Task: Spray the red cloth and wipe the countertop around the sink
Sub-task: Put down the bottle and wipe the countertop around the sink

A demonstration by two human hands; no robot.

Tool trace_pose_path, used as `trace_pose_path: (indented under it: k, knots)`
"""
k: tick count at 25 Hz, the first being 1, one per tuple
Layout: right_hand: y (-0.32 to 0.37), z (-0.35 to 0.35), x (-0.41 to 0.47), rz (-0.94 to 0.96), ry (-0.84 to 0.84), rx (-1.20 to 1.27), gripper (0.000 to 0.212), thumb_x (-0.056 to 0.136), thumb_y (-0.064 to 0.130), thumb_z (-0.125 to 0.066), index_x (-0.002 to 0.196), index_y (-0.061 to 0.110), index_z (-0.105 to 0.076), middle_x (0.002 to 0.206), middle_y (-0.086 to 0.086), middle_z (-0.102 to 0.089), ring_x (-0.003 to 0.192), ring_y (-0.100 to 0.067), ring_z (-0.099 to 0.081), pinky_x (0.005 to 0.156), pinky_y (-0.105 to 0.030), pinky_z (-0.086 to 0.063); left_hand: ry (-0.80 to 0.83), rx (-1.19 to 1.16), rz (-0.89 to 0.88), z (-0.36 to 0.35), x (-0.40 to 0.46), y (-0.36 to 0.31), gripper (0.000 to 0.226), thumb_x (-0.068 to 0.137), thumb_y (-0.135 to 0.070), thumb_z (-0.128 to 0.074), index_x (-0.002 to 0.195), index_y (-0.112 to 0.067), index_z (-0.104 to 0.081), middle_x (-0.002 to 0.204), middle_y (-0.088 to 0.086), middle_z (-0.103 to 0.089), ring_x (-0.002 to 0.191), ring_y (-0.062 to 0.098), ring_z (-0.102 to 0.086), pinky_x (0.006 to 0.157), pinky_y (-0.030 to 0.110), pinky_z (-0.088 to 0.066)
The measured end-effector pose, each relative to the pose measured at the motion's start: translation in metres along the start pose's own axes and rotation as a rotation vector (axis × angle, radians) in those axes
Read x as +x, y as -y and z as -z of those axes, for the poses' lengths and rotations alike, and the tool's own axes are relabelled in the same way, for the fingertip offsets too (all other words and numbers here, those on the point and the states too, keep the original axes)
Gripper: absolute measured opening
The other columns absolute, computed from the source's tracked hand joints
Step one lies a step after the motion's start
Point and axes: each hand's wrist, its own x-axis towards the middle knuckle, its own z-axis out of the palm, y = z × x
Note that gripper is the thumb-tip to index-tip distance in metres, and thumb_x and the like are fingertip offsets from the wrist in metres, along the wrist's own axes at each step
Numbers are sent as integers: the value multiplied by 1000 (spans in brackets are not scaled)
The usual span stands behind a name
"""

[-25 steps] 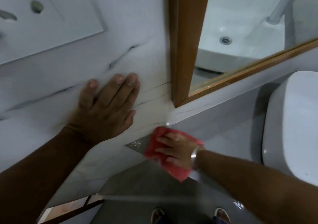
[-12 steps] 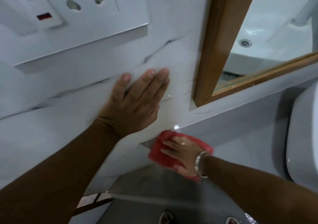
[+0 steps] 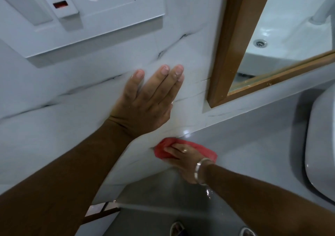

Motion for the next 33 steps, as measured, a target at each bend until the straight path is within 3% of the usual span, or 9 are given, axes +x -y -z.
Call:
trace_pose_path:
  k: [4,8,12,14,17,22,26,29,33]
  knots:
    - [-64,-38,-137,-448,-32,201,79,87,75,-30,155,38,-17,165,-2,-17,147,-36,-30,117,-53,-23,-12,3,1,4,1,1,74,84,-39,-56,150,-6,-44,154,11,-38,139,26,-40,116,50,-16]
    - [-82,-12,-79,-1038,128,301,77,94,62,-4,158,21,0,167,-15,-1,153,-39,-2,122,-55,-9,-67,35,-16,-1,2,2,75,80,-38,-61,146,-6,-50,150,12,-46,138,27,-42,116,51,-17]
    - [-23,-40,-132,-447,55,276,58,96,44,-28,152,30,-32,160,-11,-36,147,-38,-23,119,-50,-16,-58,47,-13,0,0,2,75,81,-39,-60,147,-5,-48,151,12,-47,138,29,-44,117,53,-18]
    - [-69,-50,-185,-494,48,186,57,96,42,-20,152,34,-26,161,-11,-34,150,-31,-18,120,-45,-7,-51,57,-15,0,0,0,76,81,-39,-60,147,-5,-48,151,12,-47,139,30,-44,117,53,-18]
    - [-137,-26,-152,-993,116,397,57,100,36,-2,157,33,-4,169,-8,-4,155,-25,4,124,-48,-3,-53,70,-25,-6,-4,-2,78,81,-42,-58,148,-4,-46,152,14,-46,142,31,-38,117,54,-15]
    - [-26,-34,-166,-493,-109,519,43,99,41,-42,142,40,-46,162,4,-32,151,-28,-21,118,-53,-19,-15,49,-35,-4,-6,2,79,84,-44,-54,149,-1,-43,155,19,-41,143,35,-33,117,57,-10]
    - [-99,-33,-178,-593,-110,567,49,95,28,-51,143,29,-47,162,4,-31,152,-27,-18,122,-48,-12,1,38,-60,0,-5,-1,76,85,-39,-55,149,1,-43,153,20,-43,141,37,-34,114,59,-13]
    - [-138,-22,-138,-749,-122,518,56,96,24,-48,152,25,-37,166,2,-23,154,-28,-9,122,-43,-4,79,-18,-71,-4,-11,-14,77,86,-37,-54,150,3,-38,157,21,-36,147,40,-23,103,69,-38]
    - [-59,-35,-176,-445,-90,554,66,85,24,-46,151,24,-40,164,1,-27,154,-35,-7,120,-48,6,299,-174,90,16,-19,-66,72,89,-33,-51,150,2,-40,157,27,-30,144,47,-27,107,70,-28]
